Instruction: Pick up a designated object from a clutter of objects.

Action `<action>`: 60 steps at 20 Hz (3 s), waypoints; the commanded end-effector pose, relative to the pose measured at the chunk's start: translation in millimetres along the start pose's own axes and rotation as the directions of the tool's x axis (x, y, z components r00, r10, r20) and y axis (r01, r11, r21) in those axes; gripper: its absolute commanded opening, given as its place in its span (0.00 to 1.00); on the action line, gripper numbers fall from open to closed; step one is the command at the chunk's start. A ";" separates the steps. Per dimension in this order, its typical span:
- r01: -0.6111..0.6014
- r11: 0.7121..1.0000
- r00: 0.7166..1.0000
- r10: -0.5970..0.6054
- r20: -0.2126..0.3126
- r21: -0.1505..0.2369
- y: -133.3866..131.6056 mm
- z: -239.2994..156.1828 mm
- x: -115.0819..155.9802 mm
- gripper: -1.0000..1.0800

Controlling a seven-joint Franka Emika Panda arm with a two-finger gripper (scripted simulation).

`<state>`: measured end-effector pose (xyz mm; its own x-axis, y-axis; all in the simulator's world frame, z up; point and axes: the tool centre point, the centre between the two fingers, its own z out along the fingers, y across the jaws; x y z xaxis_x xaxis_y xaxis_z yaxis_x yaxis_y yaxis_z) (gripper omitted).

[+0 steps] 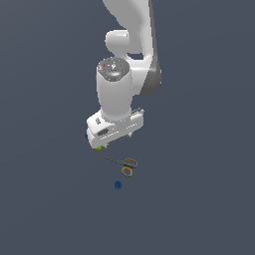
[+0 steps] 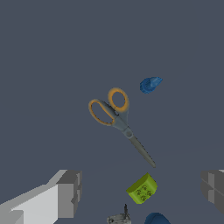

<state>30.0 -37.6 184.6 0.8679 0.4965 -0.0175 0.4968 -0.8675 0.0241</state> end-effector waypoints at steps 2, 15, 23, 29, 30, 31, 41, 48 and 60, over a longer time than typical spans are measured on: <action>0.089 0.996 0.996 -0.089 -0.003 0.003 2.8 25.2 1.7 0.96; 0.356 0.934 0.934 -0.356 -0.019 0.013 5.6 104.8 0.6 0.96; 0.421 0.907 0.907 -0.420 -0.026 0.014 4.8 125.1 -1.1 0.96; 0.422 0.906 0.906 -0.422 -0.025 0.015 4.6 127.3 -1.4 0.96; 0.422 0.906 0.906 -0.422 -0.025 0.015 4.6 129.0 -1.5 0.96; 0.422 0.906 0.906 -0.422 -0.025 0.015 4.6 131.4 -1.6 0.96; 0.426 0.905 0.905 -0.425 -0.026 0.014 3.1 172.6 -1.3 0.96; 0.426 0.905 0.904 -0.426 -0.026 0.014 3.3 176.8 -0.6 0.00; 0.428 0.903 0.903 -0.428 -0.027 0.014 3.0 170.6 -0.3 0.00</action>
<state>30.1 -44.5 11.4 0.5711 0.8209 0.0001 0.8209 -0.5711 -0.0014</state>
